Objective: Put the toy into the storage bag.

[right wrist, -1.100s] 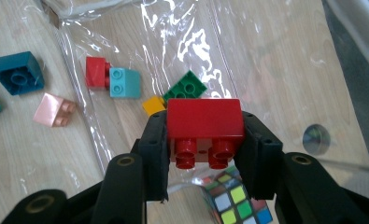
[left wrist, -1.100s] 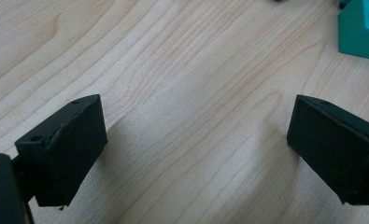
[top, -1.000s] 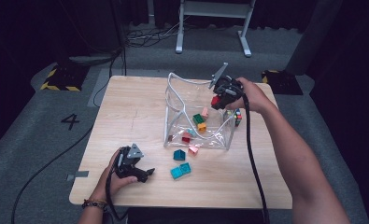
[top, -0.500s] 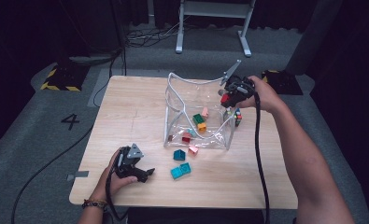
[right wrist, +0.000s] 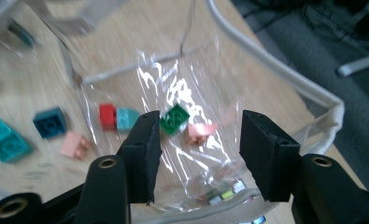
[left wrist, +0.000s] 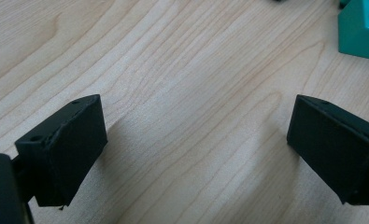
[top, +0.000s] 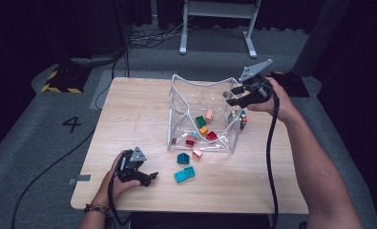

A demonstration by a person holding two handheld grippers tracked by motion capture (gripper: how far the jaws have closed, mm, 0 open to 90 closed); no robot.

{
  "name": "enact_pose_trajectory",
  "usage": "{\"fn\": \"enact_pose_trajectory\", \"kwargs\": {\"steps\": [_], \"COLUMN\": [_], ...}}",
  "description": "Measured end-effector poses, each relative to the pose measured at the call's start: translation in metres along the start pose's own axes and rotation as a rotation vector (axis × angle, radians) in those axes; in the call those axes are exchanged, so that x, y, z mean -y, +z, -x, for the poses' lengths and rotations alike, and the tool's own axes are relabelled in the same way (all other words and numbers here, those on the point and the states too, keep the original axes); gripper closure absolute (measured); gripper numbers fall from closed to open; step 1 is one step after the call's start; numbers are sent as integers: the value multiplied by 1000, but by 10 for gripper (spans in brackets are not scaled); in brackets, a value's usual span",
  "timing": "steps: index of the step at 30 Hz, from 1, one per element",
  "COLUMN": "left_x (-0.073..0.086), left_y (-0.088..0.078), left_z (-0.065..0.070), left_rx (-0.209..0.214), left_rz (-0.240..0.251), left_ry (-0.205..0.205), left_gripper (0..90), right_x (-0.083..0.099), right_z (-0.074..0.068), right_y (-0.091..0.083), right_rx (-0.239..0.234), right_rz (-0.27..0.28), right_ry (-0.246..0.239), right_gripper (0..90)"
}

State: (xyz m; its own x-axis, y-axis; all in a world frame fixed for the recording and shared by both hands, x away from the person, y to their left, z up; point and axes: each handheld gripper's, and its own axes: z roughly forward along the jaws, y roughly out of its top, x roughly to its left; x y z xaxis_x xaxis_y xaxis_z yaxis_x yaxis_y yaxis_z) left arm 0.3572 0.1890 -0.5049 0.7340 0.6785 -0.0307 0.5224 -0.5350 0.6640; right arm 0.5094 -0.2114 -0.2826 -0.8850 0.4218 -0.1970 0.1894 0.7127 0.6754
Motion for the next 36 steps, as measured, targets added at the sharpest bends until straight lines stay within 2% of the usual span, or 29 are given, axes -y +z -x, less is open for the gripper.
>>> {"fn": "enact_pose_trajectory", "kwargs": {"steps": [1,3,5,7,10,12,15,17,20,25,30,33,34,36], "left_x": [0,0,0,0,0,0,0,0,0,0,0,0,0,0], "left_y": [0,0,0,0,0,0,0,0,0,0,0,0,0,0], "left_z": [0,0,0,0,0,0,0,0,0,0,0,0,0,0], "left_rx": [0,3,2,5,5,0,7,5,7,4,3,6,2,1], "left_rz": [0,-1,-2,-3,-3,0,0,1,0,1,0,-2,-1,0], "left_ry": [0,-3,-3,-4,-4,0,-4,-2,-4,-2,-2,-3,-2,-1], "left_gripper": [50,50,50,50,50,50,50,50,50,50,50,50,50,50], "right_x": [2,5,10,15,25,33,44,51,64,82,95,97,98,100], "right_z": [-3,-10,-18,-28,-43,-52,-68,-82,-103,-129,-151,-163,-166,-171], "right_y": [-5,-15,-23,-29,-38,-42,-43,-40,-31,-1,44,71,82,100], "right_rx": [4,-24,-37,-23,-30,-64,-102,-121,-176,-208,-309,-317,-334,-341], "right_rz": [42,120,171,197,254,304,350,361,386,348,291,231,210,187], "right_ry": [4,23,17,-4,-6,6,-2,-21,-49,-78,-93,-117,-135,-131], "right_gripper": [491,488,480,469,451,450,441,428,423,420,409,400,400,400]}}
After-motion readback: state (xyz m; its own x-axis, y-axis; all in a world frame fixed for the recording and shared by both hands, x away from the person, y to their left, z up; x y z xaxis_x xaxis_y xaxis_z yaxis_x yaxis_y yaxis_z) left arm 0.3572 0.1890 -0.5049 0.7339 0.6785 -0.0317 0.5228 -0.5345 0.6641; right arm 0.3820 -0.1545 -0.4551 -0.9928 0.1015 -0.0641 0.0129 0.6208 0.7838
